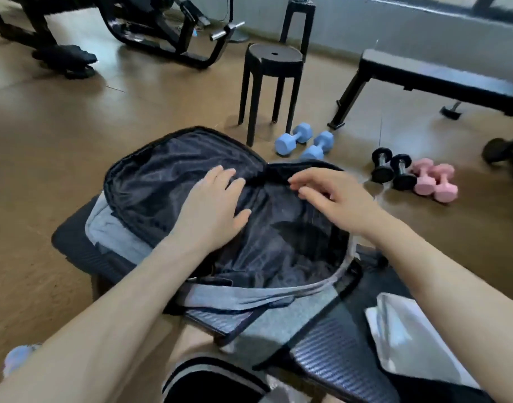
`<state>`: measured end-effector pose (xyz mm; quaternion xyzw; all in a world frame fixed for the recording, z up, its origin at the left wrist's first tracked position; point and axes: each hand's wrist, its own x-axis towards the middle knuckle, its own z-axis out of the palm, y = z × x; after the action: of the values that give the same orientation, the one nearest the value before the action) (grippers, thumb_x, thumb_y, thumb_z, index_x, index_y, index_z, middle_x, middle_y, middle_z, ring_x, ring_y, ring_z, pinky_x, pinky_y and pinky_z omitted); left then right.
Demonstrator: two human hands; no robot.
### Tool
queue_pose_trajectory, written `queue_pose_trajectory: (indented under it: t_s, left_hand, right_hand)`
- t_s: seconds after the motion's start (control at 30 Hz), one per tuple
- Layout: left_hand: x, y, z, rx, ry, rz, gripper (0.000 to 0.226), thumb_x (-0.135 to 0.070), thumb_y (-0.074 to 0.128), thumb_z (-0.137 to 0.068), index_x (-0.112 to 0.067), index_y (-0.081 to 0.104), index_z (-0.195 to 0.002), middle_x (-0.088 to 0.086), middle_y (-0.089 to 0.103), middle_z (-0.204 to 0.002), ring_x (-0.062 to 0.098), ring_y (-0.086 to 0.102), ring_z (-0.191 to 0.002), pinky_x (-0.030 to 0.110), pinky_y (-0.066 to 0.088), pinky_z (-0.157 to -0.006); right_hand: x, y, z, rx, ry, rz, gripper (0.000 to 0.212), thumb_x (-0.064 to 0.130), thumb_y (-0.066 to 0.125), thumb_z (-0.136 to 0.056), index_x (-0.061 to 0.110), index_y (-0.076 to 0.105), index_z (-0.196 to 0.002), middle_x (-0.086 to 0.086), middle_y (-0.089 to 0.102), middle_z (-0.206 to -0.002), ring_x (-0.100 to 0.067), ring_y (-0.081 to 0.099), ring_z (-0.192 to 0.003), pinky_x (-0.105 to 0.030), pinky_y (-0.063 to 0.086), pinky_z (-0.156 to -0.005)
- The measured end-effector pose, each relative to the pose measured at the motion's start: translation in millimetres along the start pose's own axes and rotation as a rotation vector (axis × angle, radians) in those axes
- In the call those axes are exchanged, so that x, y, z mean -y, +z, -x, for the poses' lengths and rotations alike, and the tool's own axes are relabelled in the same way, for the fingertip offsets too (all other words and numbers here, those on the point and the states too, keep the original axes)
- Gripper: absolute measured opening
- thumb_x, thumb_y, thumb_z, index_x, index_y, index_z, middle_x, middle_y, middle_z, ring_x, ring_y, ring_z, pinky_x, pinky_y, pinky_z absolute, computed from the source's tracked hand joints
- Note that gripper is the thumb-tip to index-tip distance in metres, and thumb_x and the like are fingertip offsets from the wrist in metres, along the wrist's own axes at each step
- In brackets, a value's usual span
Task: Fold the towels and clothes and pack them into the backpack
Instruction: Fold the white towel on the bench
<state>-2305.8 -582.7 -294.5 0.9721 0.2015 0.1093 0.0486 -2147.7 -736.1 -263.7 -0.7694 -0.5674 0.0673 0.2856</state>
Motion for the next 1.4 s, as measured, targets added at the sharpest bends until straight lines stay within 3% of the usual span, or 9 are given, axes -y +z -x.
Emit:
queue_pose_trajectory:
  t_s: [0.13, 0.2, 0.3, 0.43, 0.77, 0.9, 1.03, 1.2, 1.4]
  left_hand:
    - [-69.3, 8.8, 7.6, -0.186, 0.250, 0.158, 0.041, -0.031, 0.056, -0.083, -0.003, 0.063, -0.112, 0.015, 0.061, -0.117, 0.033, 0.053, -0.116, 0.040, 0.043, -0.098]
    - [-103.5, 15.3, 10.2, -0.145, 0.313, 0.209, 0.045, -0.034, 0.046, -0.081, -0.003, 0.065, -0.108, 0.012, 0.063, -0.110, 0.030, 0.057, -0.108, 0.036, 0.046, -0.093]
    - [-145.3, 23.8, 11.5, -0.089, 0.373, 0.234, 0.042, -0.031, 0.048, -0.080, -0.005, 0.064, -0.108, 0.010, 0.063, -0.108, 0.027, 0.058, -0.105, 0.033, 0.048, -0.088]
    - [-178.6, 36.6, 13.5, -0.060, 0.412, 0.219, 0.038, -0.022, 0.060, -0.079, -0.004, 0.063, -0.112, 0.011, 0.062, -0.111, 0.028, 0.057, -0.107, 0.037, 0.050, -0.089]
    - [-171.7, 39.7, 19.6, -0.044, 0.309, 0.185, 0.044, -0.033, 0.042, -0.081, -0.005, 0.064, -0.106, 0.010, 0.063, -0.107, 0.030, 0.059, -0.100, 0.037, 0.051, -0.083]
    - [-133.6, 34.0, 17.6, -0.131, 0.179, 0.202, 0.043, -0.031, 0.048, -0.082, -0.007, 0.061, -0.115, 0.010, 0.061, -0.116, 0.029, 0.055, -0.108, 0.039, 0.047, -0.091]
    - [-76.2, 25.1, 0.9, -0.168, 0.017, 0.180, 0.039, -0.026, 0.048, -0.091, -0.009, 0.053, -0.126, 0.008, 0.055, -0.125, 0.029, 0.050, -0.116, 0.040, 0.043, -0.093]
    - [-14.0, 27.9, -41.2, 0.096, -0.198, -0.098, 0.056, -0.044, 0.052, -0.088, -0.014, 0.041, -0.134, 0.010, 0.040, -0.136, 0.032, 0.040, -0.123, 0.041, 0.040, -0.094]
    - [3.9, 63.5, -55.7, 0.331, -0.282, -0.173, 0.085, -0.055, 0.067, -0.072, -0.008, 0.030, -0.132, 0.014, 0.039, -0.131, 0.038, 0.047, -0.113, 0.039, 0.043, -0.086]
  right_hand:
    - [-47.3, -49.2, 94.8, -0.054, 0.259, 0.014, 0.012, 0.010, 0.062, -0.087, 0.022, 0.062, -0.089, -0.001, 0.066, -0.081, -0.015, 0.058, -0.071, -0.023, 0.044, -0.069]
    - [-77.0, -55.8, 134.6, 0.154, 0.385, -0.007, 0.017, 0.013, 0.065, -0.085, 0.029, 0.059, -0.087, -0.002, 0.065, -0.089, -0.017, 0.060, -0.079, -0.026, 0.046, -0.076]
    - [-104.7, -48.2, 181.8, 0.515, 0.541, -0.033, 0.033, 0.027, 0.064, -0.087, 0.026, 0.055, -0.119, 0.008, 0.056, -0.119, -0.010, 0.054, -0.108, -0.025, 0.042, -0.096]
    - [-111.1, -38.2, 201.9, 0.603, 0.506, 0.006, 0.058, 0.040, 0.058, -0.089, 0.027, 0.035, -0.140, 0.014, 0.043, -0.130, -0.006, 0.043, -0.118, -0.025, 0.035, -0.098]
    - [-105.2, -42.7, 169.1, 0.771, 0.471, -0.010, 0.023, 0.032, 0.070, -0.078, 0.021, 0.065, -0.097, 0.006, 0.069, -0.096, -0.015, 0.066, -0.088, -0.029, 0.054, -0.075]
    - [-69.7, -73.2, 143.1, 0.608, 0.394, -0.267, 0.031, 0.017, 0.067, -0.082, 0.029, 0.057, -0.109, 0.010, 0.065, -0.103, -0.004, 0.063, -0.092, -0.018, 0.052, -0.072]
    - [-29.5, -91.9, 106.4, 0.390, 0.315, -0.673, 0.034, 0.006, 0.065, -0.075, 0.030, 0.064, -0.099, 0.000, 0.071, -0.096, -0.016, 0.068, -0.089, -0.030, 0.056, -0.072]
    - [-8.0, -69.3, 27.3, 0.188, 0.272, -0.533, 0.027, 0.026, 0.061, -0.078, 0.041, 0.061, -0.101, -0.002, 0.069, -0.105, -0.021, 0.067, -0.096, -0.045, 0.053, -0.088]
    - [-23.9, -25.3, -33.5, 0.148, 0.442, -0.363, 0.024, 0.027, 0.063, -0.086, 0.013, 0.061, -0.106, -0.012, 0.066, -0.107, -0.032, 0.062, -0.099, -0.051, 0.046, -0.092]
